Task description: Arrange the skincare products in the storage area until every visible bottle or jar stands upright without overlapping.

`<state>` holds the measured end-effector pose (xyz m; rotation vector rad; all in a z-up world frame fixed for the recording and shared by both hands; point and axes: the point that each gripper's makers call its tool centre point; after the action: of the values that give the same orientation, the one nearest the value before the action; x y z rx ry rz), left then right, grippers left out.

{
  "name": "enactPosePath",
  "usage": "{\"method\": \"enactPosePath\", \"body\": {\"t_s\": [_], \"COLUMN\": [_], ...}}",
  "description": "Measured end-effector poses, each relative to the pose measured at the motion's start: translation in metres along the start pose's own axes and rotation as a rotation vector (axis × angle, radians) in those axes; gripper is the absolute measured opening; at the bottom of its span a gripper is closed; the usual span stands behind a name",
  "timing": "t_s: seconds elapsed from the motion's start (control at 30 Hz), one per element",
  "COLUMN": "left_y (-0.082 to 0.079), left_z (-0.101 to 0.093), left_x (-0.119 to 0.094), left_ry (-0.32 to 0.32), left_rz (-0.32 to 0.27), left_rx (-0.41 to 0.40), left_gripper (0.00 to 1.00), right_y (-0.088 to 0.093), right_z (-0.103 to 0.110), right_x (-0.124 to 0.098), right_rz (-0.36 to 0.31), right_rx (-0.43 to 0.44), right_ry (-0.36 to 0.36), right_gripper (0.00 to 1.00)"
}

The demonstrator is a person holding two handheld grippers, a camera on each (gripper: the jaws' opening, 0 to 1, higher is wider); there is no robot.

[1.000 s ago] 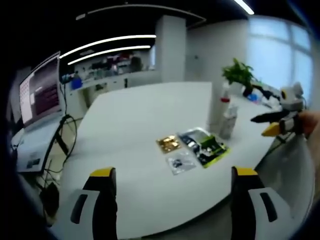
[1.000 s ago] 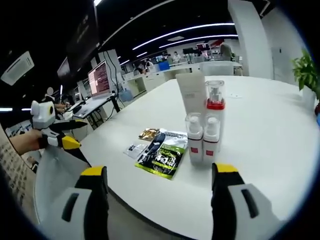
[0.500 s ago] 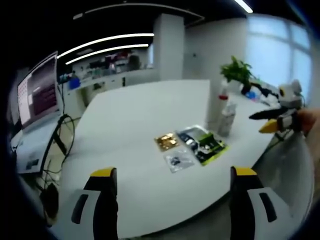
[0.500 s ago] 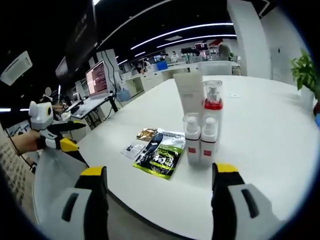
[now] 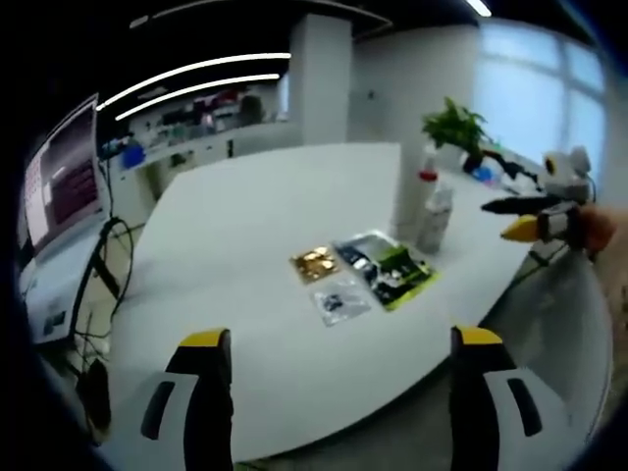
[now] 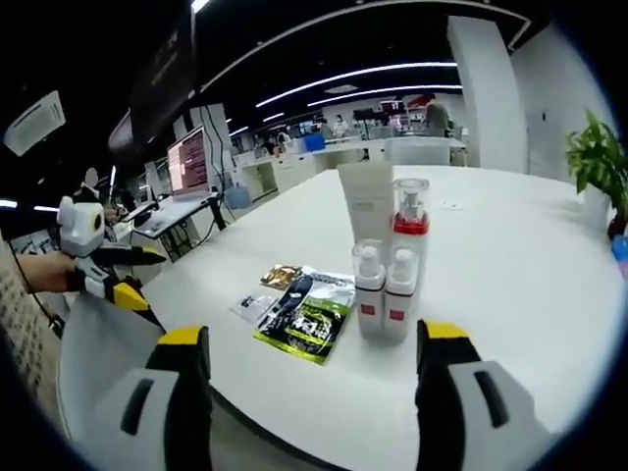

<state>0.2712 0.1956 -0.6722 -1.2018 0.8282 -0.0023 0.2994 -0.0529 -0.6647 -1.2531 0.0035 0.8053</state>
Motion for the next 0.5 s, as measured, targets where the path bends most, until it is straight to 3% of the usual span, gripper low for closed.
{"method": "enactPosePath", "body": {"t_s": [0.5], "left_y": [0.0009], "left_z": [-0.0005], "left_x": [0.0003], "left_ry": [0.002], "left_rz": [0.007], "left_rx": [0.000], "left_gripper": [0.89], "right_y": [0.0007], "right_z": [0.0012], "right_x": [0.0014], "right_rz": [0.004], "right_rx": [0.001], "right_ry": [-0.010], "right_gripper": [0.87]}}
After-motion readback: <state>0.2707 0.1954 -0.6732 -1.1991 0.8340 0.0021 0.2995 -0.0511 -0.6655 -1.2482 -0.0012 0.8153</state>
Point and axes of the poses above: the point that each gripper's makers call its tool centre point, and the gripper's own axes: x roughly forward along the fingers, z roughly to its left, y roughly out of its underside, and after that the axes turned 12 degrees about x, right-handed
